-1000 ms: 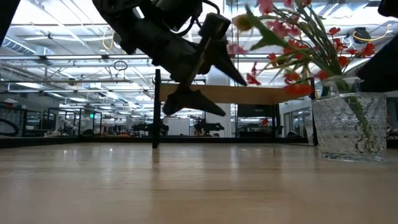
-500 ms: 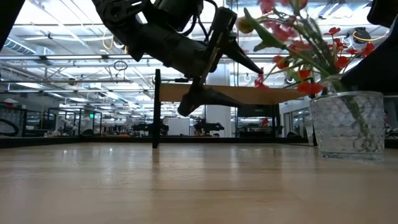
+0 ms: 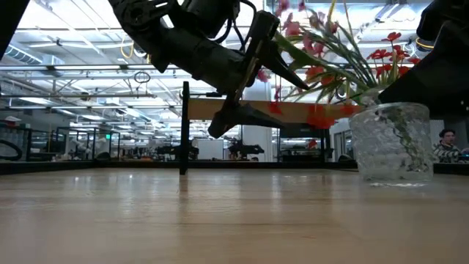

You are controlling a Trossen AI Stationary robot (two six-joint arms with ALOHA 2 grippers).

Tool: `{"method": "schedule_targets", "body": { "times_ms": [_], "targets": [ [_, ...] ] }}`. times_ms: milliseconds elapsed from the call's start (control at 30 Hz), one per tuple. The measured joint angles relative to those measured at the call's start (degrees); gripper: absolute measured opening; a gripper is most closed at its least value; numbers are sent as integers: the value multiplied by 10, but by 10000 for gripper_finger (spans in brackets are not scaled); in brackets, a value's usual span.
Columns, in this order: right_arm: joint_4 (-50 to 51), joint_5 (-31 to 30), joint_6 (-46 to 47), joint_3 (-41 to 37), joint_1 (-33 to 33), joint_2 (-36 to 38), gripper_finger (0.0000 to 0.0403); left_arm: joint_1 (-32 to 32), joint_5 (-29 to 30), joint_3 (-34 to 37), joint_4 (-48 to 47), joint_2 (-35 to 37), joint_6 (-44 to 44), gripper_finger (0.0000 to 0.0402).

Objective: Pick and place flowers into a vace then onto a shelf
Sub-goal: Put the bottom transparent vase with flowers on the shelf

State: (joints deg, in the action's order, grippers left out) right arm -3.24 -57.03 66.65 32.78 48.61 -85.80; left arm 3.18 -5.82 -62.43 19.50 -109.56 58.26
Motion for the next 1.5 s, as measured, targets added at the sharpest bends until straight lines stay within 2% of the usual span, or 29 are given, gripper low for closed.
{"method": "schedule_targets", "body": {
  "times_ms": [333, 500, 633, 733, 833, 933, 1067, 1167, 1300, 1500],
  "targets": [
    [-110, 22, -116, -23, -27, -1, 154, -1, 16, 0, -3, 0, 1, 296],
    [-139, 47, -155, -23, -36, -1, 136, -1, 18, 0, -3, 0, 1, 296],
    [-168, 82, -194, -23, -36, -2, 154, -1, 12, 0, 21, -13, 8, 296],
    [-165, 83, -194, -23, -37, -2, 176, 2, -32, -13, 66, -51, 43, 296],
    [-151, 79, -194, -23, -36, -1, 195, 14, -60, -45, 64, -90, 71, 296],
    [-141, 73, -200, -23, -36, -3, 204, 29, -48, -79, 60, -113, 83, 296],
    [-158, 65, -210, -22, -37, -18, 211, 41, -17, -116, 43, -120, 76, 296],
    [-178, 60, -215, -22, -41, -29, 220, 48, -16, -140, 42, -120, 73, 296],
    [-211, 61, -224, -22, -55, -46, 231, 53, -16, -152, 34, -120, 48, 296],
    [-280, 50, -256, -23, -59, -82, 237, 60, -12, -153, 1, -119, 69, 296]
  ]
}}
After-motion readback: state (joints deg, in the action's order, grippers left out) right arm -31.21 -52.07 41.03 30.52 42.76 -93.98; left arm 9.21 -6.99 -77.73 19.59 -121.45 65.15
